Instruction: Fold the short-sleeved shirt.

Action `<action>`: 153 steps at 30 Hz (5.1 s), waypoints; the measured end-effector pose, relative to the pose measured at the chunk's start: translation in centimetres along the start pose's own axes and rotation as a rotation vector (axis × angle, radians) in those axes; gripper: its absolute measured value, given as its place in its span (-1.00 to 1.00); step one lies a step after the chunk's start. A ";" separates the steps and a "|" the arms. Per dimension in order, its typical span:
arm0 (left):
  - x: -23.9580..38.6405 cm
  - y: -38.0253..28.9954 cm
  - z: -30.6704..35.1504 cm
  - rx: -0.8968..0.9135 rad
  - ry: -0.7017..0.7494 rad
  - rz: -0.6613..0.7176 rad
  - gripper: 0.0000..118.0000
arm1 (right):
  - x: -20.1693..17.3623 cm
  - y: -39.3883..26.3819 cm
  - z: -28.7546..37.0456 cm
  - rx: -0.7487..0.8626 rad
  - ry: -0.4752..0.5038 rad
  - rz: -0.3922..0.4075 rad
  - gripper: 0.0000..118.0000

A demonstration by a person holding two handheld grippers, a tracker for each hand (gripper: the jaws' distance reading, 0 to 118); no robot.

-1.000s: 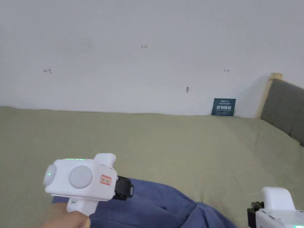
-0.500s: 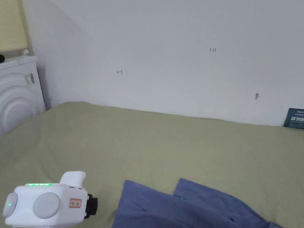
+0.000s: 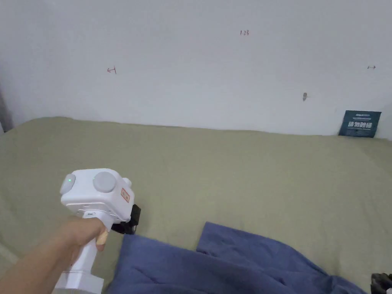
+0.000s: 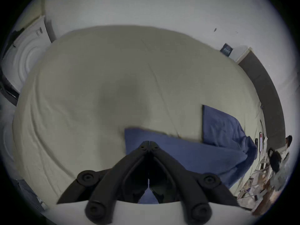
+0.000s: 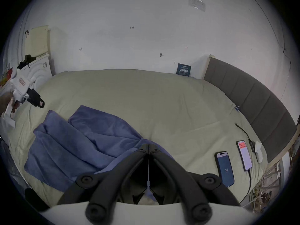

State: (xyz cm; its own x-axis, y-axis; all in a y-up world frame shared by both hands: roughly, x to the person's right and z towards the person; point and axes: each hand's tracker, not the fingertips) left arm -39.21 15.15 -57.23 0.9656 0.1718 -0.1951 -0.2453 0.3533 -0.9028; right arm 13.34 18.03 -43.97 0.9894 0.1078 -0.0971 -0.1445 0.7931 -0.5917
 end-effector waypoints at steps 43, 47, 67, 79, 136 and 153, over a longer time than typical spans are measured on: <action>-0.3 -1.6 -1.6 -0.018 -0.026 -0.002 -0.96 | -1.1 -2.0 -8.2 -0.287 0.115 -0.072 -0.83; -0.4 -1.9 -0.3 0.023 -0.040 -0.019 -0.96 | -1.0 -1.8 -6.3 -0.200 0.118 -0.089 -0.83; -2.3 1.7 18.8 0.462 -0.126 0.026 -0.96 | 0.0 12.4 -2.5 0.082 0.201 -0.121 -0.83; -2.3 6.1 26.1 0.596 -0.115 0.044 -0.96 | -0.8 23.8 -4.0 0.205 0.231 -0.075 -0.83; -6.9 -28.4 6.4 0.069 -0.126 0.248 -0.84 | 2.0 -3.6 -4.5 -0.330 0.214 -0.194 -0.82; 0.9 -28.3 16.5 0.522 0.005 0.004 -0.05 | 1.2 0.0 7.8 -0.040 0.077 -0.031 -0.99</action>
State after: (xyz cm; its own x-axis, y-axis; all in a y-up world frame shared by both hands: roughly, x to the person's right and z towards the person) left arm -32.86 20.45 -25.56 0.9645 0.1703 -0.2016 -0.2584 0.7645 -0.5906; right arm 14.60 22.87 -37.87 0.9896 0.0361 -0.1390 -0.1162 0.7706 -0.6267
